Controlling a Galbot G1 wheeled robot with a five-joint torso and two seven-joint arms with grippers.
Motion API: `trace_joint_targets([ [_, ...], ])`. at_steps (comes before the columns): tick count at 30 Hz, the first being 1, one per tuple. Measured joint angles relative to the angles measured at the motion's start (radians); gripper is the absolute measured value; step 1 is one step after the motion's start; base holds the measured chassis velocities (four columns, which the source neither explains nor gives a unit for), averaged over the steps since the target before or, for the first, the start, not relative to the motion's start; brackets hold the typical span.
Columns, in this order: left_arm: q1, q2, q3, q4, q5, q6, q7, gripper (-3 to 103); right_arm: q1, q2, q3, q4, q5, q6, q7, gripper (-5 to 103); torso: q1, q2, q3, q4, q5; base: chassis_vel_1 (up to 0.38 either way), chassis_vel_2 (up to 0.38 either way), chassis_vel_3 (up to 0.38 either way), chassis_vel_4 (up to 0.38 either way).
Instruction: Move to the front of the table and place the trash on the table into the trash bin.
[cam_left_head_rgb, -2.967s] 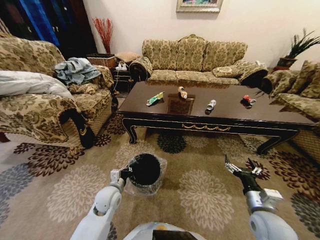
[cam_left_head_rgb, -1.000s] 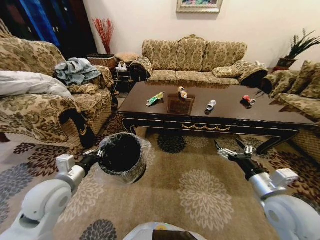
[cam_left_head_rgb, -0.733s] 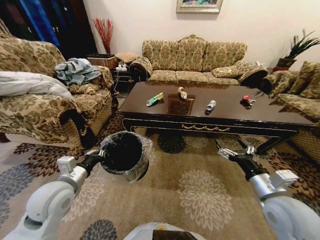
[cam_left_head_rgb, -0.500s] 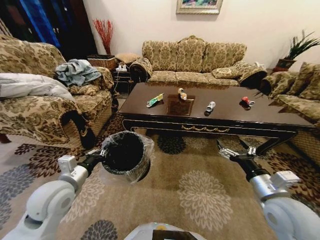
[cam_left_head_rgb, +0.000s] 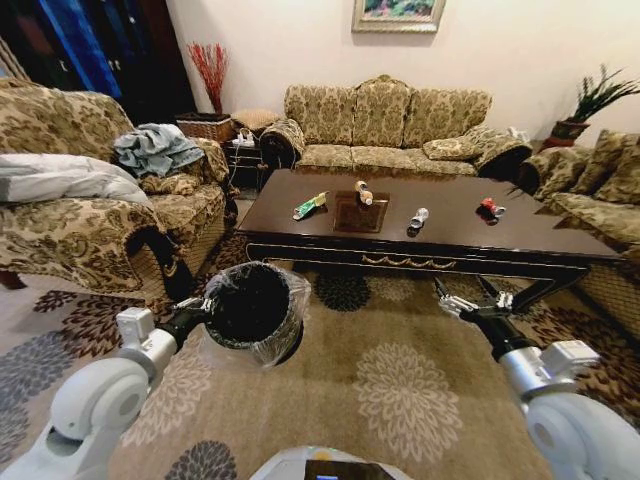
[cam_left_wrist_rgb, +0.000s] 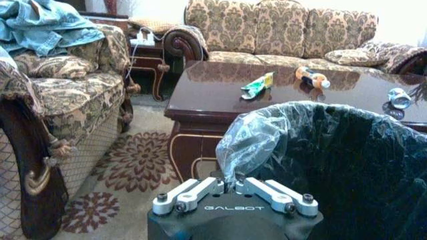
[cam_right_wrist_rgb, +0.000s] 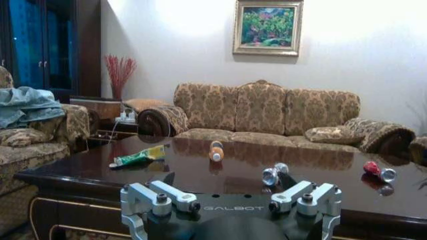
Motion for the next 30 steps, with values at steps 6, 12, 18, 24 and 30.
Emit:
trace_joint_targets([
  [6, 0.001, 0.007, 0.0, -0.005, 0.002, 0.007, -0.001, 3, 0.0, 0.009, -0.007, 0.0, -0.008, 0.001, -0.003, 100, 0.011, 0.028, 0.017, 0.0, 0.0001, 0.0, 0.0, 0.0, 0.0],
  [12, 0.004, 0.005, 0.0, -0.009, 0.004, 0.007, -0.001, 3, -0.001, 0.004, -0.003, 0.001, -0.008, 0.002, -0.003, 100, 0.019, 0.048, 0.03, 0.0, 0.0, 0.0, 0.0, 0.0, 0.0],
  [18, 0.01, 0.004, -0.001, -0.018, 0.004, 0.007, -0.001, 3, 0.002, 0.011, -0.011, 0.001, -0.015, 0.007, -0.004, 100, 0.031, 0.078, 0.047, 0.0, 0.0001, 0.0, 0.0, 0.0, 0.0],
  [24, 0.005, 0.004, 0.005, -0.018, 0.005, 0.007, 0.0, 3, 0.004, 0.01, -0.015, 0.003, -0.019, 0.007, -0.006, 100, 0.039, 0.1, 0.061, 0.0, 0.0001, 0.0, 0.0, 0.0, 0.0],
  [30, -0.003, -0.002, 0.018, -0.017, 0.006, 0.009, 0.001, 3, 0.007, 0.005, -0.008, 0.003, -0.019, 0.006, -0.006, 100, 0.051, 0.129, 0.078, 0.0, 0.0, 0.0, 0.0, 0.0, 0.0],
])
